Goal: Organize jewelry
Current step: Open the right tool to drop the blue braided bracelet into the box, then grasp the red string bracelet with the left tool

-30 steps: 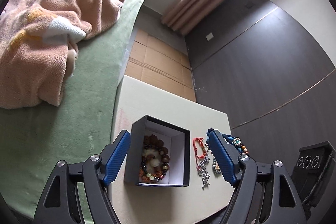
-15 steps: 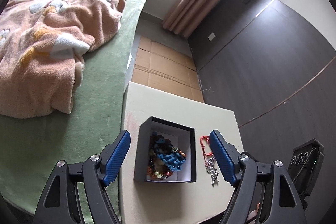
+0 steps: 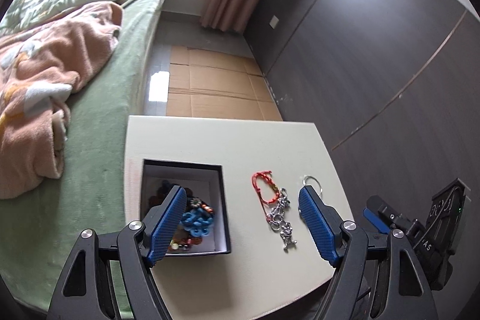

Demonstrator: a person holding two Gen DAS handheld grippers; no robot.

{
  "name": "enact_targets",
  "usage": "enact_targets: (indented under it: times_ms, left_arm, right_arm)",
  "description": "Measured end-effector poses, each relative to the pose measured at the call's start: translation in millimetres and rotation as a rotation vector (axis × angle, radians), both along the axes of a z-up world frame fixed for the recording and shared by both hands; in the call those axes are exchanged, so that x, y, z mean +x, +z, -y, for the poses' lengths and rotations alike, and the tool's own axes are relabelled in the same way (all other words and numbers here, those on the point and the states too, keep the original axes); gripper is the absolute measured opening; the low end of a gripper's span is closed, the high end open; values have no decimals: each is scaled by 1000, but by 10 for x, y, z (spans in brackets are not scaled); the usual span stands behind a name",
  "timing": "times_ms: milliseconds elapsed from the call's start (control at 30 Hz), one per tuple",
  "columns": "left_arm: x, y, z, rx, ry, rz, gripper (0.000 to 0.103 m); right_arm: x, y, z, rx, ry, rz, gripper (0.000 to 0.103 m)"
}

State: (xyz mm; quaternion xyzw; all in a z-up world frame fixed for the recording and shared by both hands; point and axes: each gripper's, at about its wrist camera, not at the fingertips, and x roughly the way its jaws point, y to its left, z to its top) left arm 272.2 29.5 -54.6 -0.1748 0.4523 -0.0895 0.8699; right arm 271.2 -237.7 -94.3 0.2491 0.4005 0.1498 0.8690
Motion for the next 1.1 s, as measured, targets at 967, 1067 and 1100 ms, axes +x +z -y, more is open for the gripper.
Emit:
enact_targets:
  times_ms: [967, 1067, 1100]
  left_arm:
    - [958, -1066, 1338, 185, -70, -261, 36]
    - [994, -1172, 1386, 206, -56, -272, 33]
    - [999, -1196, 1407, 225, -44, -267, 32]
  right_arm:
    - [313, -861, 1035, 194, -107, -130, 71]
    - [318, -903, 1085, 201, -119, -138, 71]
    - [324, -918, 1100, 207, -122, -141, 71]
